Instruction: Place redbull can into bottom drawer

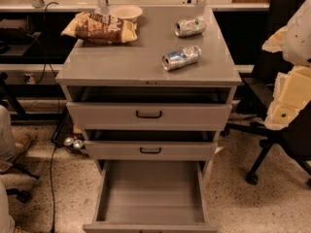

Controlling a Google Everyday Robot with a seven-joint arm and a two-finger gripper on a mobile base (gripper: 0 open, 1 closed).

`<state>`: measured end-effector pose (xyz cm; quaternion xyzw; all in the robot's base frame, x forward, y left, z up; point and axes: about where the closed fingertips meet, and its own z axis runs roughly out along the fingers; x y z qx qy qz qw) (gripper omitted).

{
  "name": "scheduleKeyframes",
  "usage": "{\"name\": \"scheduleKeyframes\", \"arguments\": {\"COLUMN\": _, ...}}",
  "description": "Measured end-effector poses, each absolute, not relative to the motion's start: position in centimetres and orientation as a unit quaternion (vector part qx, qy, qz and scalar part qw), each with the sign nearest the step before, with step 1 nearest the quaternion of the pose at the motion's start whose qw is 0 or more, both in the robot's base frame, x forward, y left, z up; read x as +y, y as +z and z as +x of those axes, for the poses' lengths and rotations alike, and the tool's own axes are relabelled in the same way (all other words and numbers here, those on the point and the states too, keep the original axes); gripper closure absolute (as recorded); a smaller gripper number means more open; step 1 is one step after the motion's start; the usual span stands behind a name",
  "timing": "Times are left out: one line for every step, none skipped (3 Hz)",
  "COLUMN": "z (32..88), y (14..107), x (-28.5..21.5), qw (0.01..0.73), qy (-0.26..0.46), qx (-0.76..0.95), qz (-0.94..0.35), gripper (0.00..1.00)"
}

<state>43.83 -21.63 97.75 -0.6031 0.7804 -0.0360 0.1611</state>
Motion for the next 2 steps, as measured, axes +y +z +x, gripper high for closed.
{"name": "scheduleKeyframes", "arguments": {"z": 43.8, "y": 97.7, "x": -21.6, "qw": 0.161, "qy": -0.036, "qx": 0.78, "qz": -0.603, "gripper": 0.0}}
{"name": "scheduleKeyframes", "arguments": {"z": 51.2, "y": 96.7, "x": -21.2, "qw": 0.182, "qy": -0.028, "qx": 0.745, "qz": -0.641, "gripper": 0.0}}
